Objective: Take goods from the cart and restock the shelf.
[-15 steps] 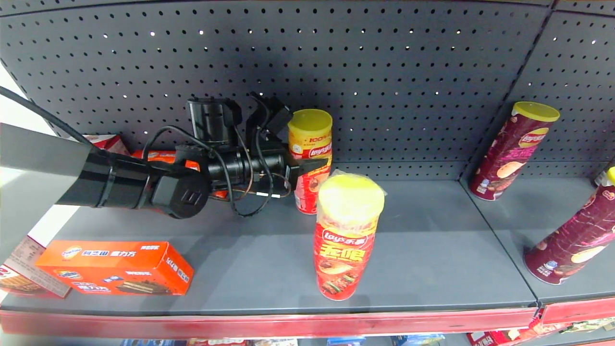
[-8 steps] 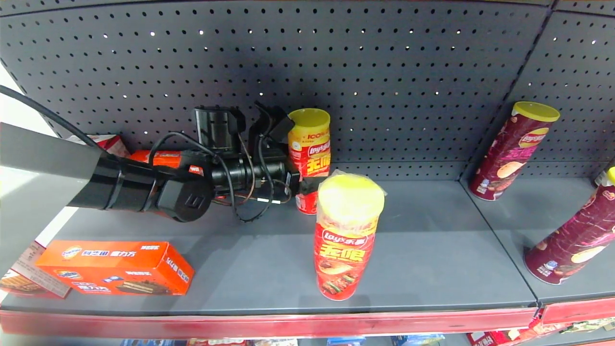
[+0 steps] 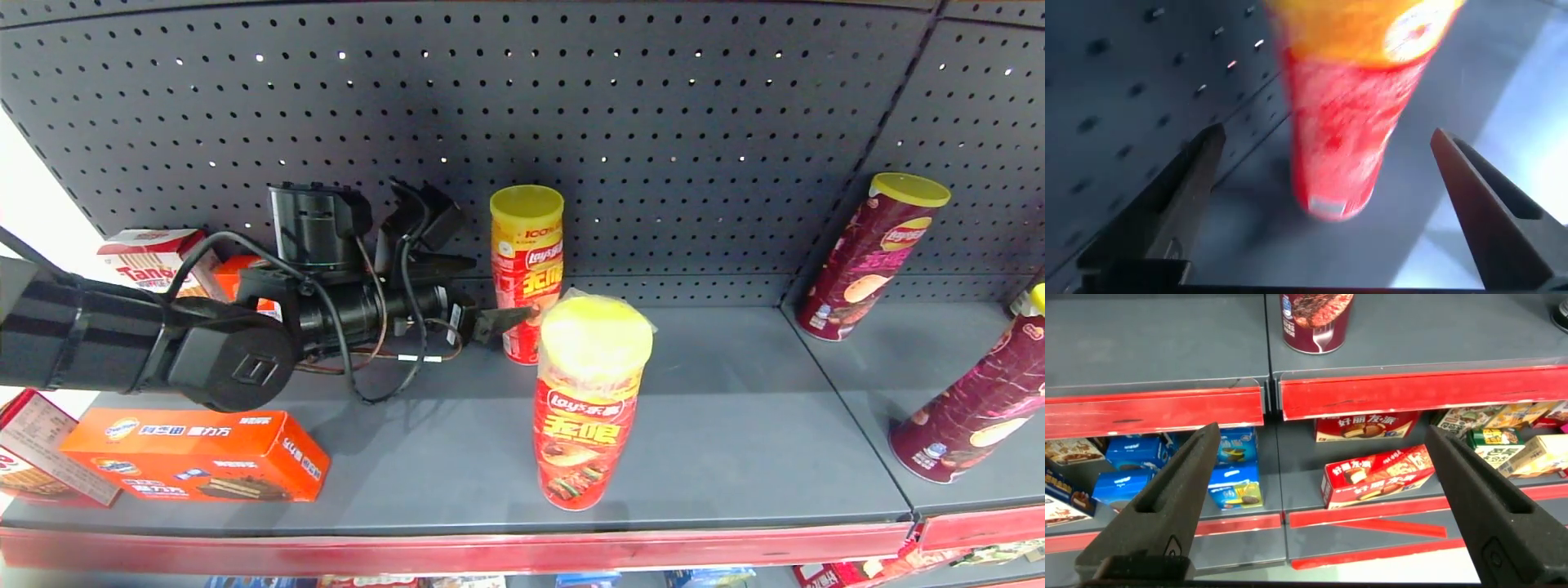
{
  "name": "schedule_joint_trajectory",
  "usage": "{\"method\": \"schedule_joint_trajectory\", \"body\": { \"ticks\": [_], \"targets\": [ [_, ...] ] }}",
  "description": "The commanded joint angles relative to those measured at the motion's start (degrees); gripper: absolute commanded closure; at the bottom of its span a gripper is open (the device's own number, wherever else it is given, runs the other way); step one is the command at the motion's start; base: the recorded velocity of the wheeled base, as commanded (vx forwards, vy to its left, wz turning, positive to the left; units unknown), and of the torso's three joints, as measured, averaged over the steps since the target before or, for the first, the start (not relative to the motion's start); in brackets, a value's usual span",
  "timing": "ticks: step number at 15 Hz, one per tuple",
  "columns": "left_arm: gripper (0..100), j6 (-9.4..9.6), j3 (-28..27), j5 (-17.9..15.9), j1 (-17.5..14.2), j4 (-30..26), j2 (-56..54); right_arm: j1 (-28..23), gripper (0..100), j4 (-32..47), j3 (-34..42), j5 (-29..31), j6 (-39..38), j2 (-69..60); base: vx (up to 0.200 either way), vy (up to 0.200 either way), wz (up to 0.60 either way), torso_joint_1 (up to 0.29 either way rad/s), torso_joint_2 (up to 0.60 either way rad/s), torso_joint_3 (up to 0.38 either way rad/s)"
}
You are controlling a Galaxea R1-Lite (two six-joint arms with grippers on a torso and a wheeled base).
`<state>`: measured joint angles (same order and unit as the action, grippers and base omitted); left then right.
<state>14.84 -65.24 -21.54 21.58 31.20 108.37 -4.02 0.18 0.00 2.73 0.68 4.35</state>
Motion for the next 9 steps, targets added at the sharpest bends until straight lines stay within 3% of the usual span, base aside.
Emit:
{"method": "schedule_joint_trajectory", "body": {
  "ticks": [1, 4, 9],
  "targets": [
    [0, 0.11, 0.38, 2.12, -0.31, 0.01, -1.76, -0.02, 0, -0.01, 0.00, -0.01, 0.02, 0.13, 0.000, 0.000, 0.00, 0.000, 0.00, 0.000],
    [0, 0.28, 0.47, 5.54, -0.22, 0.09, -1.76, -0.02, 0, -0.01, 0.00, -0.01, 0.02, 0.13, 0.000, 0.000, 0.00, 0.000, 0.00, 0.000],
    [0, 0.28, 0.20, 8.27, -0.31, 0.09, -0.88, -0.02, 0, -0.01, 0.00, -0.01, 0.02, 0.13, 0.000, 0.000, 0.00, 0.000, 0.00, 0.000]
  ]
}}
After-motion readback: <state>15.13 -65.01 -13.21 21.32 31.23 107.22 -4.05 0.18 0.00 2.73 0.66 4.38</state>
